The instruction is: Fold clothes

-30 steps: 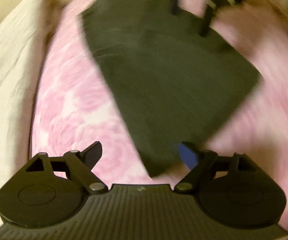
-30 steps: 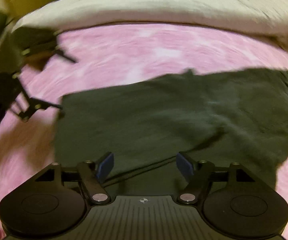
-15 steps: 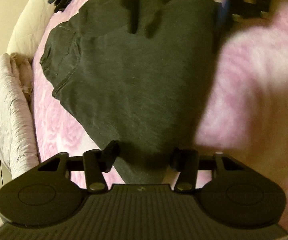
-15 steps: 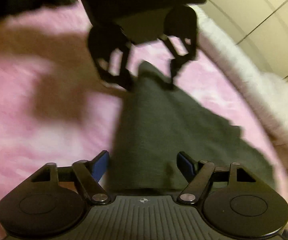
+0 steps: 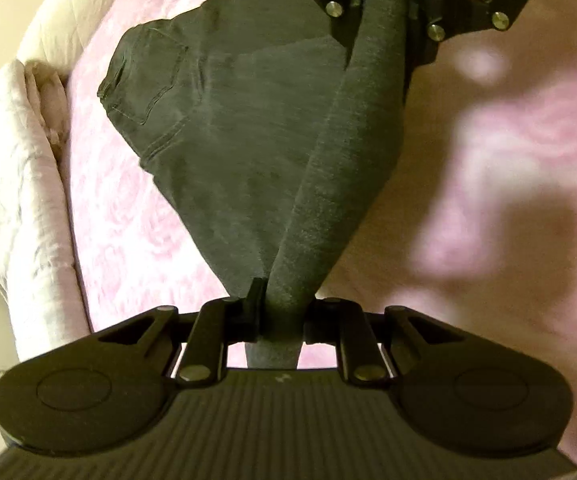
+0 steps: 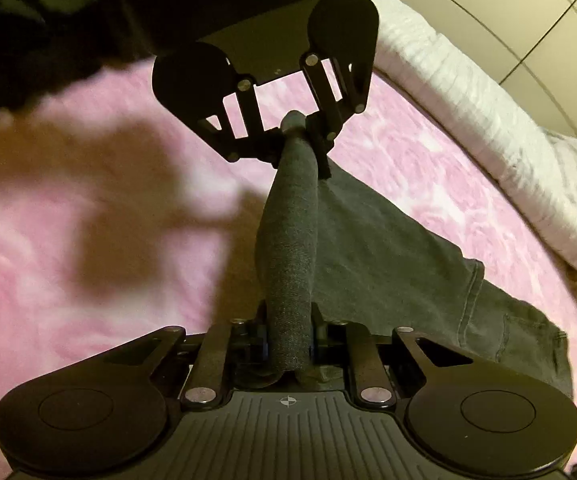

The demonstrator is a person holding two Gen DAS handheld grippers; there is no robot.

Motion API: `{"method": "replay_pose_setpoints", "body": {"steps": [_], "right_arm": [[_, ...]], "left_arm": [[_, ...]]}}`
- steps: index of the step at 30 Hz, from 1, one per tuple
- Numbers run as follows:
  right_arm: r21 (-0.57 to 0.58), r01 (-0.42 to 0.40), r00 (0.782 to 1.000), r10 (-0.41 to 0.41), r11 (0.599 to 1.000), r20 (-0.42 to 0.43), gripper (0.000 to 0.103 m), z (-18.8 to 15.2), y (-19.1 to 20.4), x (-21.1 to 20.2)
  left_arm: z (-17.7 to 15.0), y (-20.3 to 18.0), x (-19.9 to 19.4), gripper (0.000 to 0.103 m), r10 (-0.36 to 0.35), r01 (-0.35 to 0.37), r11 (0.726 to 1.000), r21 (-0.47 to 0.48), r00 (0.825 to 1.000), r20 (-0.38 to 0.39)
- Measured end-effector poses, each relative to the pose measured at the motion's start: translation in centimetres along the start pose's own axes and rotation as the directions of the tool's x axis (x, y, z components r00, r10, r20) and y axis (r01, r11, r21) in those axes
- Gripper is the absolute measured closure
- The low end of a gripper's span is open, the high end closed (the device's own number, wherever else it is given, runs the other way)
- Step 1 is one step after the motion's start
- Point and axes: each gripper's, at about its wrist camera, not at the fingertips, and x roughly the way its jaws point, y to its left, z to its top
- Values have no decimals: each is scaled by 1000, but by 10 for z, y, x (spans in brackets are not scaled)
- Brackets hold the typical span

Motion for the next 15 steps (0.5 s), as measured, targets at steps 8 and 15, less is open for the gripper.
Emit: {"method": "replay_pose_setpoints", "body": {"steps": [8,15], "right_arm": [[271,-354,935,342,895,92,88,39,-51,-61],[462,-466,885,380,755,270,88,59,-202,-61]], "left_arm": [[-6,50,-66,89,-192,184,970,-158,981,-37],[29,176,-55,87,-140,134,947,-291,990,-1]]}}
